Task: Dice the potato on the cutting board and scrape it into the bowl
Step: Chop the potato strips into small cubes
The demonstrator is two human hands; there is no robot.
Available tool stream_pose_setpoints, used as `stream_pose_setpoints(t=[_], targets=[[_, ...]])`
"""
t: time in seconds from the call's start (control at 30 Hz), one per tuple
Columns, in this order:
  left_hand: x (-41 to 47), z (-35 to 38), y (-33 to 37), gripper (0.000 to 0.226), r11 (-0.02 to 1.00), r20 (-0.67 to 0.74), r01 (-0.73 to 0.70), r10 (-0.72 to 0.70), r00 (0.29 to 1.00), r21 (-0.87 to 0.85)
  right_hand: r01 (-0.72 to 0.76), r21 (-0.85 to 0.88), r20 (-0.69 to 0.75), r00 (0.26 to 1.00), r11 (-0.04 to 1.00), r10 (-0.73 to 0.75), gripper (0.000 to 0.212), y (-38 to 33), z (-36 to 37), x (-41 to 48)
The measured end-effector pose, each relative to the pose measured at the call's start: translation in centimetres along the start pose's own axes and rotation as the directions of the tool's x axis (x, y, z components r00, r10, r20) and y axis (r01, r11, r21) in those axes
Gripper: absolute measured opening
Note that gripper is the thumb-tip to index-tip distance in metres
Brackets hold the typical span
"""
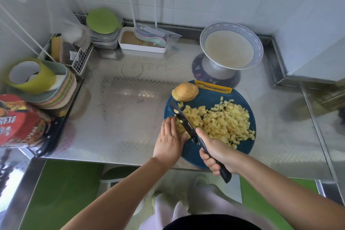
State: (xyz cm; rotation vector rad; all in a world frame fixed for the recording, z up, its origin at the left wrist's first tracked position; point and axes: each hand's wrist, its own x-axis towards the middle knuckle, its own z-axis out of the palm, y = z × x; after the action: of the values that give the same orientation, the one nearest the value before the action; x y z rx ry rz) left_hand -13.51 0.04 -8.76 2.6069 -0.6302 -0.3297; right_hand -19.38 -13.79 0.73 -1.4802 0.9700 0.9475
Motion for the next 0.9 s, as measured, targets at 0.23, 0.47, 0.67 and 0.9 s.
stream_pose_setpoints(t=[0.23, 0.47, 0.67, 0.9], targets=[[0.0, 0.3, -0.1, 0.062, 1.0, -0.064, -0.01, 0.01, 0.998, 0.006, 0.01, -0.01, -0.032, 0.999, 1.0, -0.01, 0.073, 0.1, 0.4, 0.9], [0.0, 0.3, -0.2, 0.062, 0.999, -0.043, -0.036, 0.037, 0.998, 0.038, 0.062, -0.027, -0.099, 0.993, 0.998, -0.064, 0.073, 0.9, 1.8, 2.1], [0.0, 0.4, -0.3, 0.063, 0.997, -0.018, -0.034, 0.035, 0.999, 0.062, 0.158, -0.063, -0.24, 0.956, 0.985, -0.169, 0.072, 2.1, 3.3, 3.7], [0.1, 0.7, -0.4, 0.07, 0.999, -0.019, -0.047, 0.047, 0.999, 0.004, 0.196, -0.042, -0.29, 0.936, 0.98, -0.199, 0.071, 2.8, 3.6, 4.5]])
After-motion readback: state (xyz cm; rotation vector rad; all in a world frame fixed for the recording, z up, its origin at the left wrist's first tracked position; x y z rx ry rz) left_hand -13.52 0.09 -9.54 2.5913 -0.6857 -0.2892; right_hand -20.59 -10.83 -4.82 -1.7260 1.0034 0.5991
